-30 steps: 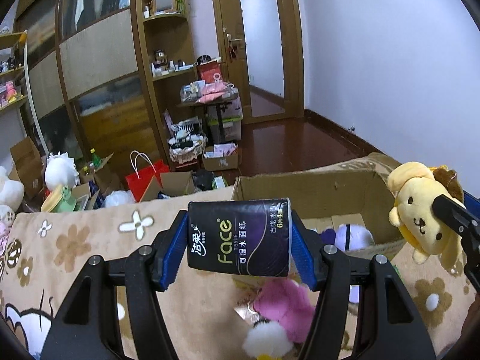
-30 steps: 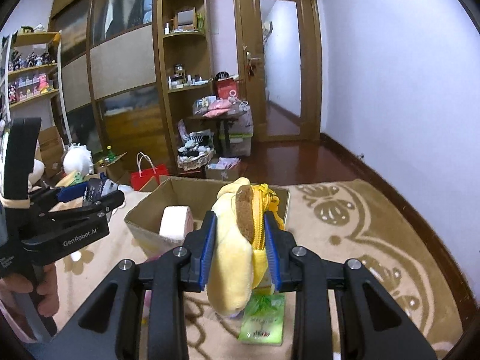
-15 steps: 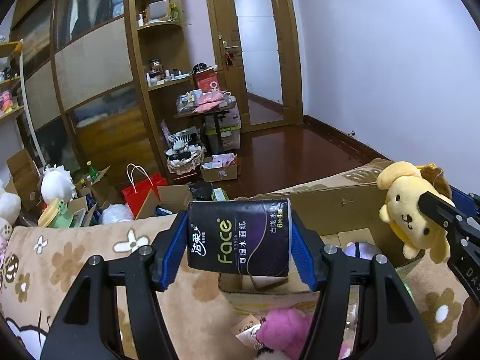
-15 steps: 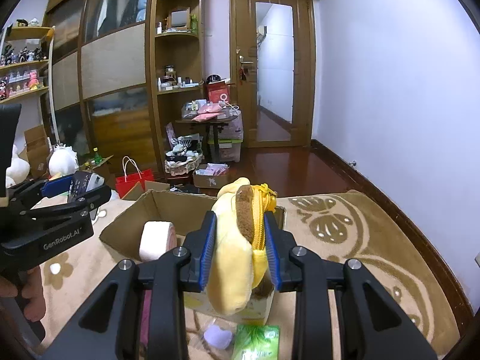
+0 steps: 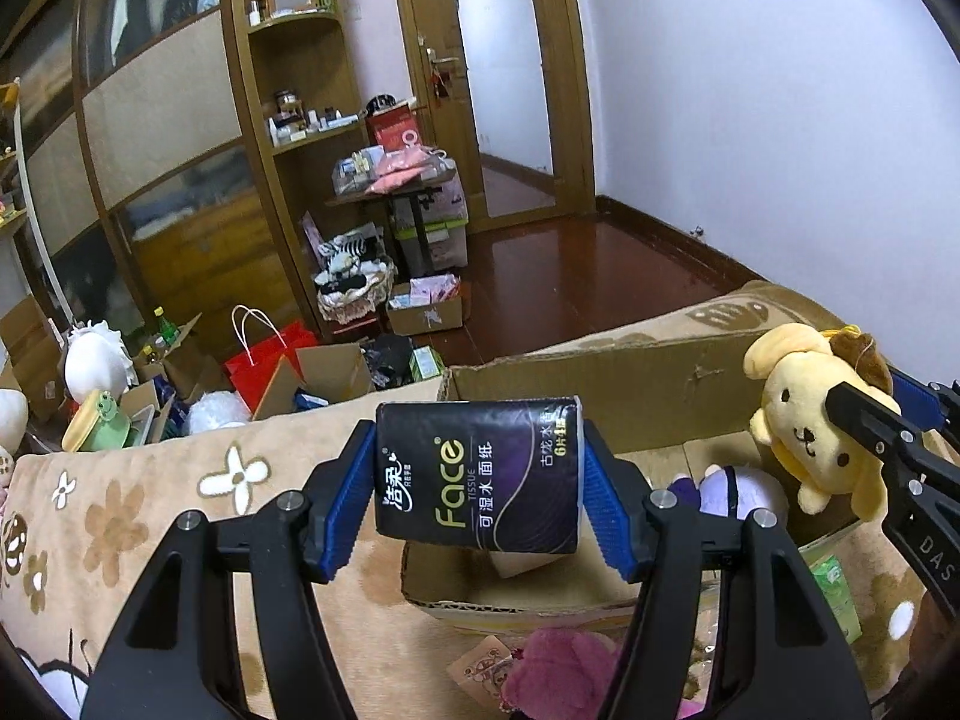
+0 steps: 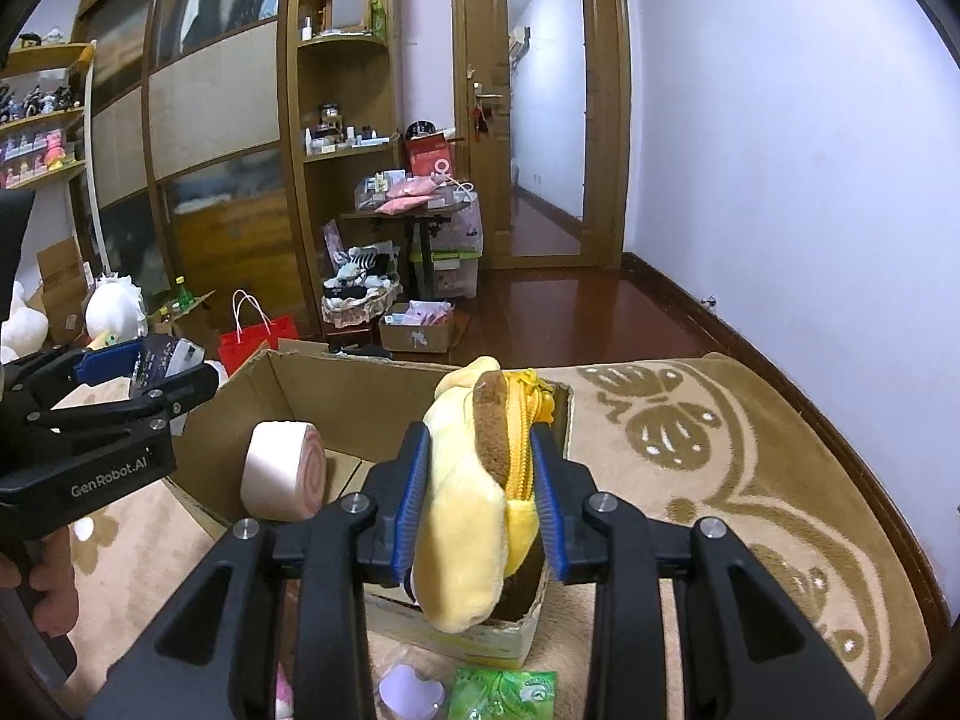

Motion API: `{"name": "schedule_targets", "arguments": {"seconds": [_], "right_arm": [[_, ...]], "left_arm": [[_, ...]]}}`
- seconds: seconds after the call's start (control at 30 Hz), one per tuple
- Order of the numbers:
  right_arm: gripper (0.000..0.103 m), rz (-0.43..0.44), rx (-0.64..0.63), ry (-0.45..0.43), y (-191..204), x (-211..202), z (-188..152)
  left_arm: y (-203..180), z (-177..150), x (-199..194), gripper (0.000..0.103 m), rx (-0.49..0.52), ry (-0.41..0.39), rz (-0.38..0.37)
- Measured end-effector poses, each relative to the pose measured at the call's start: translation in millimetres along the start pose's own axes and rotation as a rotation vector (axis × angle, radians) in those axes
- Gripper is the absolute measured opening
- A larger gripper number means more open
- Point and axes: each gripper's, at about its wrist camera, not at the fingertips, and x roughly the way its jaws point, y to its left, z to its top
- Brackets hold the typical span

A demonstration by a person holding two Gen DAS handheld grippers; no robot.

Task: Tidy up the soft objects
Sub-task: 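Lift the tissue pack and yellow dog plush and carry them over the box, then open both tools to drop the tissue pack and dog plush into the box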

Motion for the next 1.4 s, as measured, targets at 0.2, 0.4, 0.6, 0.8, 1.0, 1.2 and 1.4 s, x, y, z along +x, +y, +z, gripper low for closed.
{"name": "schedule_targets", "arguments": {"seconds": [0.2, 0.4, 0.6, 0.8, 1.0, 1.2, 1.4], "right_arm": [[0.038, 0.045, 0.0, -0.02, 3, -1, 1], [0.039, 0.077, 0.004, 0.0, 5, 3, -2], [0.057, 0.099, 0.036, 0.011, 0, 2, -2], [0.081, 0.099, 0.055, -0.004, -4, -11, -1], [0.103, 0.099, 0.064, -0.021, -4, -29, -1], [0.103, 0.091, 0.055, -0.021, -2, -48, -3], [0.103, 0.065, 0.051, -0.018, -3, -68, -7]], "left_arm": [[-2, -2, 7, 0.064, -0.002, 0.029, -0.004], [0, -3, 8, 0.086, -0.011, 0.038, 0.002], [2, -7, 8, 0.094, -0.002, 0.071, 0.04], [11, -10, -1, 0.098, -0.031, 0.09, 0.038], [14, -18, -22, 0.098, -0.032, 0.101, 0.035], [14, -22, -42, 0.098, -0.018, 0.111, 0.033], [15, -31, -60, 0.098, -0.022, 0.137, 0.03]]}}
